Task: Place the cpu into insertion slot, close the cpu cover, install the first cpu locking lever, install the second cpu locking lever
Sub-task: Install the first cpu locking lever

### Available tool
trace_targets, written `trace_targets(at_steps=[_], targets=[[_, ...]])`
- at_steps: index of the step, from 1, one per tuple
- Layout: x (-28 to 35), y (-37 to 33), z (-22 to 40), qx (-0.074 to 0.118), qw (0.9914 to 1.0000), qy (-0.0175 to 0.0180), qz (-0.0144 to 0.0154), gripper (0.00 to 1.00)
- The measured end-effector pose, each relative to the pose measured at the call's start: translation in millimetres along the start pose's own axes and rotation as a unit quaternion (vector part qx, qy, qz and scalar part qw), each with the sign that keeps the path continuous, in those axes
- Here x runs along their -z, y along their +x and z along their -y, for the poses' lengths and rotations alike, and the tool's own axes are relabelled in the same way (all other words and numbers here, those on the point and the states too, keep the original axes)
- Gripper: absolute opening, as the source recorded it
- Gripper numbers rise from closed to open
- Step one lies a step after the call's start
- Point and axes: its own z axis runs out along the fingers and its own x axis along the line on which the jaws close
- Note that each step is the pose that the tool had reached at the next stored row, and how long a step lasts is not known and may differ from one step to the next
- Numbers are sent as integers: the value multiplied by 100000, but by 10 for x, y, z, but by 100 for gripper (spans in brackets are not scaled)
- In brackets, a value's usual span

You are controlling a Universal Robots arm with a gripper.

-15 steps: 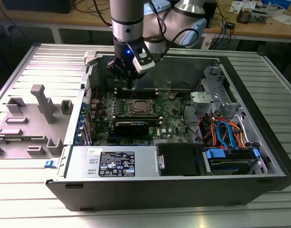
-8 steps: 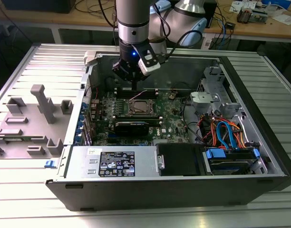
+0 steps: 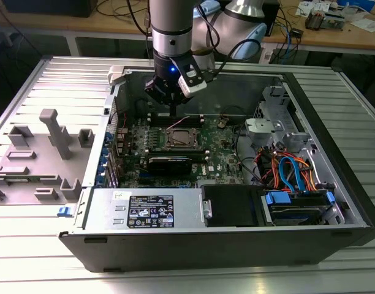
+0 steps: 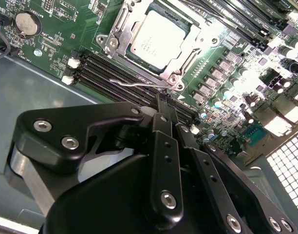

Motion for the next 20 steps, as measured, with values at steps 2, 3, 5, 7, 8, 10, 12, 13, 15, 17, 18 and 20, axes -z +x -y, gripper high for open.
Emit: trace_targets(at_steps=[2, 3, 5, 7, 8, 10, 12, 13, 15, 17, 18, 20], targets=[[-11, -8, 1, -74, 100000, -3, 18, 11], [-17, -10, 1, -153, 100000, 22, 10, 11], [-44, -16, 3, -186, 100000, 23, 12, 11], [-78, -18, 5, -188, 100000, 161, 9, 11], [-92, -18, 6, -177, 99999, 287, 3, 11], [-126, -18, 7, -166, 99999, 339, 5, 11], [-166, -16, 8, -140, 99999, 339, 7, 11], [-187, -15, 6, -61, 99999, 342, -3, 11], [-201, -17, -5, 227, 99999, 340, -21, 11], [-211, -21, -9, 1527, 99988, 288, -81, 11], [-214, -25, -10, 2051, 99979, 275, -109, 11], [-220, -39, -23, 2137, 99977, 266, -114, 11]])
